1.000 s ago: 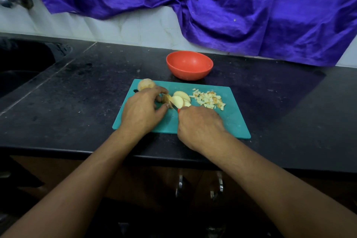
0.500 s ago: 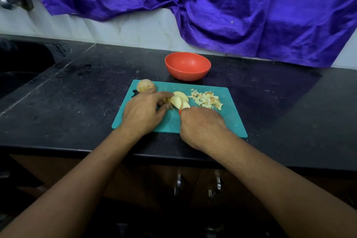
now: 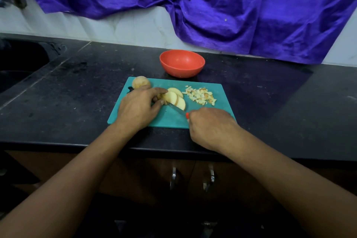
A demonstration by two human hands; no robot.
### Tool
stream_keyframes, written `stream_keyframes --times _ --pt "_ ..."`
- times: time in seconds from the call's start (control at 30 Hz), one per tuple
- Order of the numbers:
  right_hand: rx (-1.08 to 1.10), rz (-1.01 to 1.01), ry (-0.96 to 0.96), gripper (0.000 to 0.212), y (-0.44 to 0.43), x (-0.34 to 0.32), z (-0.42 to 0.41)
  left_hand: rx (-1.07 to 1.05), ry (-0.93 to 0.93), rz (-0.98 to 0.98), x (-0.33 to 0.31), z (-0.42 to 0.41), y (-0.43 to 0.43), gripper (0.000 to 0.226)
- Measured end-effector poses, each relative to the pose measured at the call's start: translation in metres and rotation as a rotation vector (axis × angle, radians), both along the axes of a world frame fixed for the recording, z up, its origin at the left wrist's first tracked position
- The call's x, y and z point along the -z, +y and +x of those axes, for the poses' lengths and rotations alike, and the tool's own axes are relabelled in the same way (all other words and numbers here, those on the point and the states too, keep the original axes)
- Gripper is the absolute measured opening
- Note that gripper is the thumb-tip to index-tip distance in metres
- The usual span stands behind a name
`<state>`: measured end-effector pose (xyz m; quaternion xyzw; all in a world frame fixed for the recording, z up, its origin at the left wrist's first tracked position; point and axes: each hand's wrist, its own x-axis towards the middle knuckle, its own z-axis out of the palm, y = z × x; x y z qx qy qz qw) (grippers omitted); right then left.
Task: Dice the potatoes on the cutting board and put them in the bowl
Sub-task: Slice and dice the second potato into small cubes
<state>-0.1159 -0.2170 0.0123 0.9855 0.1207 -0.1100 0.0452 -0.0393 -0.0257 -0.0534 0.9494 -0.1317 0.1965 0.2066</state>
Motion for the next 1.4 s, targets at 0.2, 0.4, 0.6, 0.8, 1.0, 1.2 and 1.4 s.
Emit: stream_keyframes --times 0.2,0.4,0.6,0.8,1.0,1.2,1.4 --pt "-0.011 0.058 0.041 0.028 -0.029 -0.006 -0.008 0.02 0.026 -0.026 -0.001 -0.003 0.001 0.04" --pt "0.039 0.266 0.054 0.031 -0.05 -0.006 -0.007 0.013 0.057 -0.062 -0.002 -0.003 0.003 0.043" --pt "0.141 0.449 -0.103 0.032 -0.047 -0.014 0.009 0.025 0.028 -0.087 0.0 -0.002 0.005 0.044" --pt "0.249 0.657 -0.085 0.015 -0.031 0.008 0.029 0.016 0.028 -0.143 0.004 0.002 0.007 0.036" --pt "0.316 0.729 -0.231 0.02 -0.021 0.032 0.044 0.025 0.034 -0.185 0.006 0.004 0.008 0.031" --pt "0.308 0.729 -0.234 0.022 -0.014 0.036 0.055 0.048 0.035 -0.217 0.004 0.001 0.009 0.027" --pt "0.282 0.74 -0.23 0.011 -0.008 0.039 0.068 0.061 0.041 -0.228 0.004 0.001 0.01 0.026"
